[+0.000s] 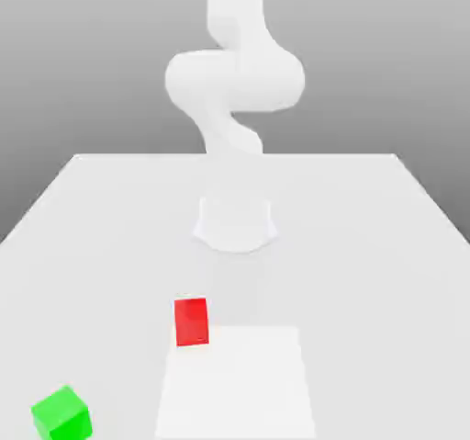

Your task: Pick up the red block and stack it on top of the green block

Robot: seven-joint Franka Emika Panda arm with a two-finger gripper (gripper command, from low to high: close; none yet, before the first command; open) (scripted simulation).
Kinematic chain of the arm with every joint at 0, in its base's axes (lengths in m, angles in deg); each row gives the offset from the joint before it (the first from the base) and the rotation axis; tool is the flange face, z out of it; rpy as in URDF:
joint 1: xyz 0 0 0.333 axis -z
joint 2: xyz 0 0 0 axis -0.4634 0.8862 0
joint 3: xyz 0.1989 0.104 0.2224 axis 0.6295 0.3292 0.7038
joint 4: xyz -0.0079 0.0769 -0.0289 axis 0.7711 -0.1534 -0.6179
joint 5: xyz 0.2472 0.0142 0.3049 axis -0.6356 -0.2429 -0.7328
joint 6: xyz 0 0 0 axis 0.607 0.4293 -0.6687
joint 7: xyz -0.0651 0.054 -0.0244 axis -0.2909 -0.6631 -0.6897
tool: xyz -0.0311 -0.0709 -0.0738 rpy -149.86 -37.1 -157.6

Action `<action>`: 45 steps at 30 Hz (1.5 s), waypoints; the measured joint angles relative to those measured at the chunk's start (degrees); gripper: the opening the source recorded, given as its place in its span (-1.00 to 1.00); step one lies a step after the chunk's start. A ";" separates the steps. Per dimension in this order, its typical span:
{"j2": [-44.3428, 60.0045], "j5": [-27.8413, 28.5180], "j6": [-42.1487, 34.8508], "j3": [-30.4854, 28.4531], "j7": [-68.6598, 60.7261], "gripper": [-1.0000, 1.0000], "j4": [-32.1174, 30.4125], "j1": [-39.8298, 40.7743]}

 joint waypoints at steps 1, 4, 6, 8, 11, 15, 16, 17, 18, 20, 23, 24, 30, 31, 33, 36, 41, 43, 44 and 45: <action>1.67 0.56 1.37 -0.13 -0.55 0.00 -1.86 0.21; 6.56 2.03 5.37 -0.86 -2.27 0.00 -7.32 0.85; 9.77 2.85 8.00 -1.60 -3.53 0.00 -10.96 1.27; 12.99 3.54 10.64 -2.54 -4.93 0.00 -14.66 1.68; 17.99 4.28 14.75 -4.26 -7.37 0.00 -20.45 2.29; 25.85 4.19 21.12 -7.22 -11.93 0.00 -28.75 2.84; 28.95 3.87 23.52 -8.02 -13.26 0.00 -30.39 2.81; 32.85 3.09 26.50 -8.72 -14.79 0.00 -31.56 2.68; 37.27 1.45 29.86 -8.88 -16.69 0.00 -32.20 2.65; 43.17 -1.76 34.58 -7.96 -19.48 0.00 -32.32 3.14; 49.87 -5.59 40.24 -3.68 -22.46 0.00 -31.71 6.45; 51.62 -6.39 41.74 -2.50 -23.11 -1.00 -31.51 7.45; 52.49 -6.46 42.45 -1.80 -23.18 -1.00 -31.41 8.16; 51.91 -6.22 41.95 -2.10 -22.96 -1.00 -31.49 7.89; 48.89 -4.04 39.37 -3.13 -21.30 -1.00 -31.88 7.43; 43.04 -1.12 34.35 -3.25 -19.23 -1.00 -32.67 8.13; 36.88 -2.43 26.76 -3.77 -19.04 -1.00 -31.29 8.14; 38.55 -5.34 24.69 -4.38 -19.29 -1.00 -27.58 8.12; 39.62 -6.50 23.71 -4.60 -19.14 -1.00 -25.57 8.52; 40.75 -7.47 22.71 -4.91 -18.85 -1.00 -23.52 8.76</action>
